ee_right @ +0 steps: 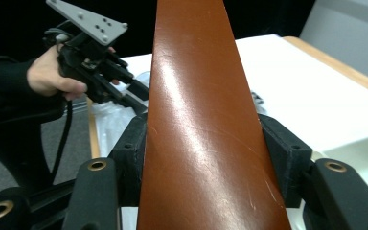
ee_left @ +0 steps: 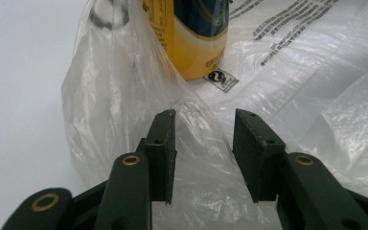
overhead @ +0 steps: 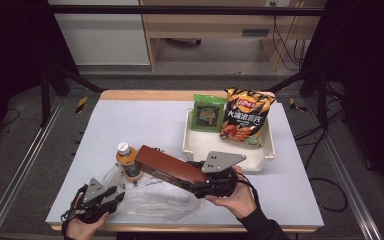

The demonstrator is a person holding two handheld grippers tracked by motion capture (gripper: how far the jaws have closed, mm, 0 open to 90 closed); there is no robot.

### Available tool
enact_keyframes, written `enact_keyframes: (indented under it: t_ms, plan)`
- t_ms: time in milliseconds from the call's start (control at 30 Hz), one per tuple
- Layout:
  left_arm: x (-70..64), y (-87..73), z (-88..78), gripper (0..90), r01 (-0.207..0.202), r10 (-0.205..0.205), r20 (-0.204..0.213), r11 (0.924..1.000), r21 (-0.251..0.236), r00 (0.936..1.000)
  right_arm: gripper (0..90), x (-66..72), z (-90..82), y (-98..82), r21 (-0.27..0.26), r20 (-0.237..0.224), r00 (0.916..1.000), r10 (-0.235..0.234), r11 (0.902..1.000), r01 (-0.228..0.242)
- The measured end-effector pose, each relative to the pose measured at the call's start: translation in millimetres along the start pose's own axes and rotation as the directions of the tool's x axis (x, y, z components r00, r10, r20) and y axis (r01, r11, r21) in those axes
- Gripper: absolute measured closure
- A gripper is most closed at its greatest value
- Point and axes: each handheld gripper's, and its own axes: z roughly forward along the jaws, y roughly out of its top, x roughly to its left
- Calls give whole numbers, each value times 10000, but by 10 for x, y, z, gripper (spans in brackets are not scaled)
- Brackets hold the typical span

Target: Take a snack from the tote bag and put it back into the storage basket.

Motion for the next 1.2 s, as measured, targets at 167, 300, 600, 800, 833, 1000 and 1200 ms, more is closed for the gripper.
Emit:
enact_keyframes:
  t_ms: [167,300,600,800,833,1000,1200]
  plan:
    - [10,47,-77,547,69,-64,91,9987,-499,9999,437,-97,-191,-61,-128,444,9989,138,9998,-132]
    - [44,104,-163,464,271,-256,174,9950,-966,9995,437,-203,-354,-144,-251,881,9953,394,9990,-373]
    - [126,238,-335,354,634,-593,275,9800,-1886,9979,437,-368,-572,-283,-249,1595,9845,722,9973,-691]
    - [222,326,-391,316,795,-788,119,9744,-2103,9968,437,-484,-646,-338,-199,1917,9773,898,9960,-876]
    - [249,348,-395,312,808,-811,72,9740,-2119,9967,437,-498,-654,-341,-185,1959,9764,909,9959,-890]
    - [346,429,-386,279,796,-832,-94,9760,-2028,9965,437,-598,-710,-360,-208,2211,9698,1027,9947,-1005]
    - [471,510,-360,254,919,-997,-271,9736,-2087,9947,436,-722,-746,-388,-123,2530,9611,1105,9937,-1111]
